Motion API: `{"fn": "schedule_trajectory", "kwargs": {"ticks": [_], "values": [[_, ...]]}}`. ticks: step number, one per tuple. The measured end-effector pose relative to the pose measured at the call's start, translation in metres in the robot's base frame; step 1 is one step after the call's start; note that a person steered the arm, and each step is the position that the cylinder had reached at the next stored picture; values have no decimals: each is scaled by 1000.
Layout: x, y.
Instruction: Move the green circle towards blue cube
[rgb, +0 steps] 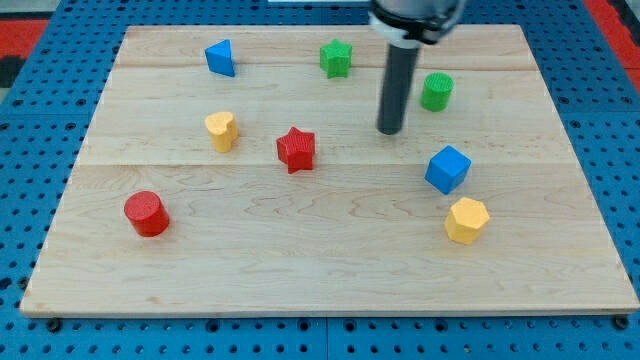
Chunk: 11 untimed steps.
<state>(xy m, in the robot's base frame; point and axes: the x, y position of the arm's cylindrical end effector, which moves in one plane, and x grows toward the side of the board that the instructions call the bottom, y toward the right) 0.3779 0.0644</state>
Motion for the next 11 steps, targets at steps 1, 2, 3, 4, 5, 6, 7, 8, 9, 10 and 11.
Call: {"fn": "schedule_trajectory", "kwargs": {"ticks": [1, 2, 3, 4, 5, 6, 7, 8, 9, 10, 11], "values": [[-42, -16], [-85, -7], [-101, 41], [-71, 55], [-50, 64], [-67, 57], [-77, 91], [-66, 113], [-43, 113], [-30, 112], [-26, 112]]}}
